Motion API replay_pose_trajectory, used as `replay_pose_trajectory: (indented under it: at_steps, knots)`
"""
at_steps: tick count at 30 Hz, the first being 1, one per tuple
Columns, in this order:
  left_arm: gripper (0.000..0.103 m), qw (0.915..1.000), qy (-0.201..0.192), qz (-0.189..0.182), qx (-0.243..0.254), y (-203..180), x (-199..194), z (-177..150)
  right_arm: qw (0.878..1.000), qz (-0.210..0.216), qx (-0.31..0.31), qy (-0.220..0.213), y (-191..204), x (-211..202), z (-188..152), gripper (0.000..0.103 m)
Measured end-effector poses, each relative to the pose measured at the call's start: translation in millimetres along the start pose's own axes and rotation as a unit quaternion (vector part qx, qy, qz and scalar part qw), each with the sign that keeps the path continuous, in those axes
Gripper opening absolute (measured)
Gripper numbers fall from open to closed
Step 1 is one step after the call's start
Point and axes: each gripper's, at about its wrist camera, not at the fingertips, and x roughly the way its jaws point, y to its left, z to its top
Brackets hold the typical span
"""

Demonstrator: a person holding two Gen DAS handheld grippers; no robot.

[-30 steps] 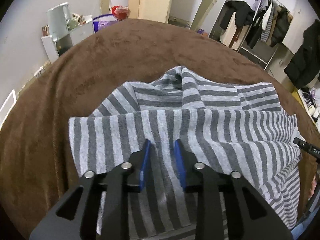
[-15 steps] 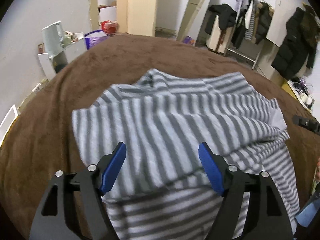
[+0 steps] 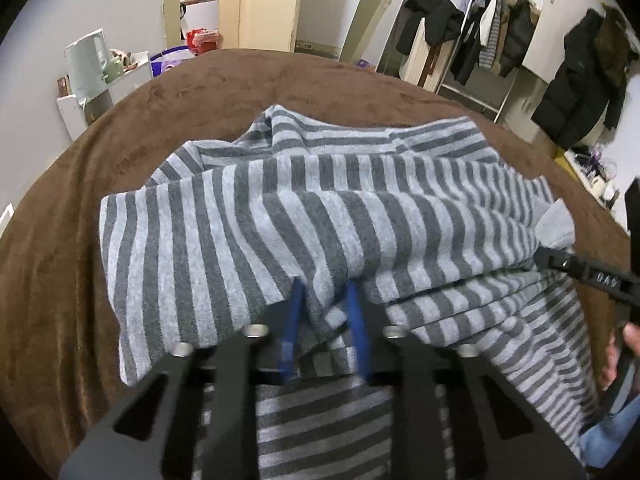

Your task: Fold large clothes

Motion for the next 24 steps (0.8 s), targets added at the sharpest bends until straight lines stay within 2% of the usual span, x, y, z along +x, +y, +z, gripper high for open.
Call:
replay_pose_trajectory:
  at_steps: [6, 11, 16, 18, 20, 23, 24]
  knots:
    - [0.011, 0.9992, 0.007, 0.020, 0.034, -8, -19, -2, 1.000, -0.005, 0.001, -0.018, 4, -27, -14, 0.013]
    - [0.011, 0.9987, 0.033, 0.016, 0.035, -7, -11, -14, 1.000, -0.015, 0.002, 0.009, 1, -17, -30, 0.011]
    - [0.011, 0.9995, 0.031, -0.005, 0.009, 3, -4, -25, 1.000, -0.018, 0.018, 0.016, -10, -16, -37, 0.019]
    - [0.012, 0.9995, 0.030, -0.010, 0.002, 5, -5, -26, 1.000, -0.023, 0.010, 0.008, -10, -25, -35, 0.036]
    - [0.013, 0.9995, 0.028, -0.015, -0.005, 8, -6, -27, 1.000, -0.025, 0.007, 0.000, -11, -32, -33, 0.037]
    - [0.042, 0.9997, 0.013, -0.018, -0.004, 7, -13, -28, 1.000, -0.021, 0.006, -0.006, -13, -41, -28, 0.037]
    - [0.060, 0.9999, 0.008, -0.009, 0.003, 4, -17, -27, 1.000, -0.020, 0.005, -0.009, -13, -44, -27, 0.040]
